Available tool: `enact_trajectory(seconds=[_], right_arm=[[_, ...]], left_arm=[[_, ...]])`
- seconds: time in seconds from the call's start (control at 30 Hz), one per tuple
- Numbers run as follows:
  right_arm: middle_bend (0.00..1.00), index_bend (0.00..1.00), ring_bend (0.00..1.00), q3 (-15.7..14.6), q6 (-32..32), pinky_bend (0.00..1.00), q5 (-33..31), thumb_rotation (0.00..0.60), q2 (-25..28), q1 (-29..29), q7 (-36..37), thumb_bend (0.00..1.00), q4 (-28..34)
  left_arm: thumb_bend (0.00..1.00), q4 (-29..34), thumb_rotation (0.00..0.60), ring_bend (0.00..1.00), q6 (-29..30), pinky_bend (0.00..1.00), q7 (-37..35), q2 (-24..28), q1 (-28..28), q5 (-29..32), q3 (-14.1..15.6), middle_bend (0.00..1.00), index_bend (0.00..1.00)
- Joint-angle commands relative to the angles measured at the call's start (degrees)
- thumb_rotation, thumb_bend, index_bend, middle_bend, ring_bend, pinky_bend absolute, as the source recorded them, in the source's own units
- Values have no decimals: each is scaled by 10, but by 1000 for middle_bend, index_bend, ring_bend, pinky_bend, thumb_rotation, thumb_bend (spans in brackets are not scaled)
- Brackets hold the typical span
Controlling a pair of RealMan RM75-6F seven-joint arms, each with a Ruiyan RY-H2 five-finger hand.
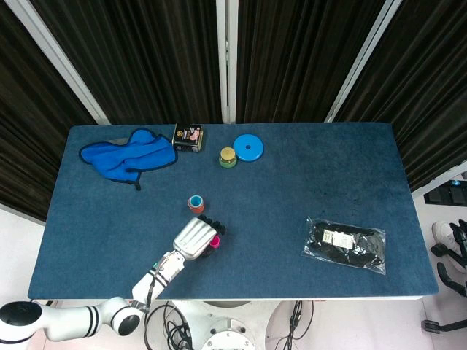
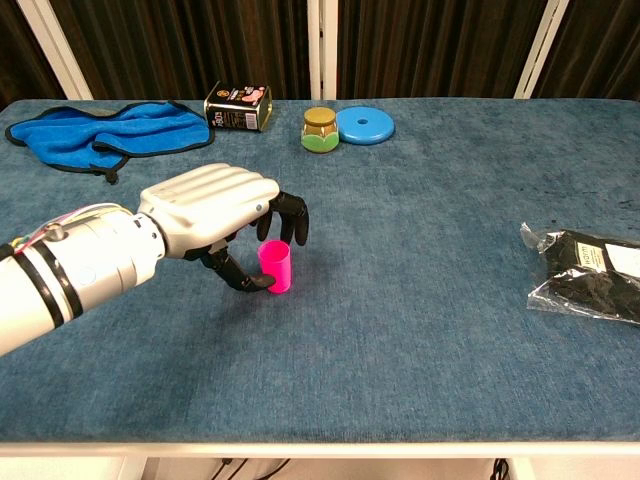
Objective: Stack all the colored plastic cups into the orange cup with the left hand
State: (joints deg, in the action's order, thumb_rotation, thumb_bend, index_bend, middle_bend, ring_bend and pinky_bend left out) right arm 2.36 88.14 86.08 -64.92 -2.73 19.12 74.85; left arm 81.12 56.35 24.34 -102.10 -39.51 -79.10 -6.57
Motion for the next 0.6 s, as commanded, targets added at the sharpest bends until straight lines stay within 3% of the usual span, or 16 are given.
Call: enact_trajectory(seconds=[0.03,0.37,0.6], right_arm=[[0,0,0,0,-1,0,1,600,-1,0,0,327,-1],[0,0,0,0,-3,0,-2,600,-1,0,3,327,-3],[0,0,0,1,0,0,-1,600,1,0,2,327,-1]], left_arm=[[284,-3,600,492,6,415,0,-5,0,0,1,458,457],[299,4,600,555,7,439,-2,-3,-3,4,4,509,520],[304,69,600,560,57,442,18,46,8,-13,-8,514,526]])
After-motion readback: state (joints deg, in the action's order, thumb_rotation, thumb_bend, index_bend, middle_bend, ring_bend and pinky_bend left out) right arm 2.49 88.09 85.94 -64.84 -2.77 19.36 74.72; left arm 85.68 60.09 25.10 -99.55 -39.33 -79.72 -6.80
